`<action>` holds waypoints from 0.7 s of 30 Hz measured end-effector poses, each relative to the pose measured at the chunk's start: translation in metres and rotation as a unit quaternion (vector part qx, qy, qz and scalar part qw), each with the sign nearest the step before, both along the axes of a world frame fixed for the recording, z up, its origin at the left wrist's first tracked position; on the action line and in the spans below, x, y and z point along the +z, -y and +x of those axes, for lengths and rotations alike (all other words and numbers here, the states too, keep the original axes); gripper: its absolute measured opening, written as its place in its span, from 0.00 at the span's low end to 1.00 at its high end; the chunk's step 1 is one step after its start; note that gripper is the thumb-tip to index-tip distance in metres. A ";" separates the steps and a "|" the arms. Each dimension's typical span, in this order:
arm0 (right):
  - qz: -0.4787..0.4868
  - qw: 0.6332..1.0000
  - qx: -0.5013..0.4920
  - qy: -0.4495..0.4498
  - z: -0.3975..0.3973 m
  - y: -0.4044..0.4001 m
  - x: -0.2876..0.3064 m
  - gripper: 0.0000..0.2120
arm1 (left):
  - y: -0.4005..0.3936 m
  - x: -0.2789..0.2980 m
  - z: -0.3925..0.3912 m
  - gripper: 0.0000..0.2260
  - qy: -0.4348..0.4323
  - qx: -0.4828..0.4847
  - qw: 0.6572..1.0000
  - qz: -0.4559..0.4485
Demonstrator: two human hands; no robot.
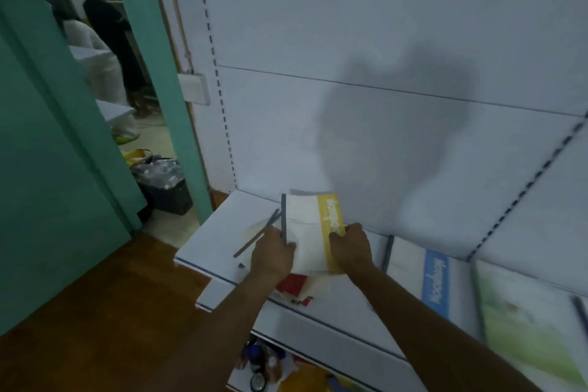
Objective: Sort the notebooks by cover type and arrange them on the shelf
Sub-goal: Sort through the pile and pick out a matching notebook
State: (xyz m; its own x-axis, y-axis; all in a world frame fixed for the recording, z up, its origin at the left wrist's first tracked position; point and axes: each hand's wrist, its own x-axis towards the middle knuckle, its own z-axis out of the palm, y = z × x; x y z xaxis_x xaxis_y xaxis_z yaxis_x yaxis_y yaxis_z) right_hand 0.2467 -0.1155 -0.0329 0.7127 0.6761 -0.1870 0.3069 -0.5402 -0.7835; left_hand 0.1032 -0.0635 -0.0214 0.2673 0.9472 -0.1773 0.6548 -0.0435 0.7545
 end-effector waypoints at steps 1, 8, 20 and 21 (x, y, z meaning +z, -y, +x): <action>0.004 1.000 -0.022 -0.003 0.014 0.014 0.007 0.15 | 0.007 0.005 0.018 0.13 0.010 -0.021 1.000 0.011; 0.042 0.964 -0.260 0.035 0.132 0.185 0.040 0.12 | 0.124 0.027 0.174 0.13 0.089 -0.238 0.966 0.043; 0.011 0.774 -0.630 0.058 0.137 0.581 0.065 0.12 | 0.477 0.047 0.288 0.13 0.167 -0.614 0.771 0.009; 0.015 0.760 -0.647 0.059 0.130 0.606 0.065 0.13 | 0.503 0.048 0.287 0.13 0.167 -0.631 0.758 0.010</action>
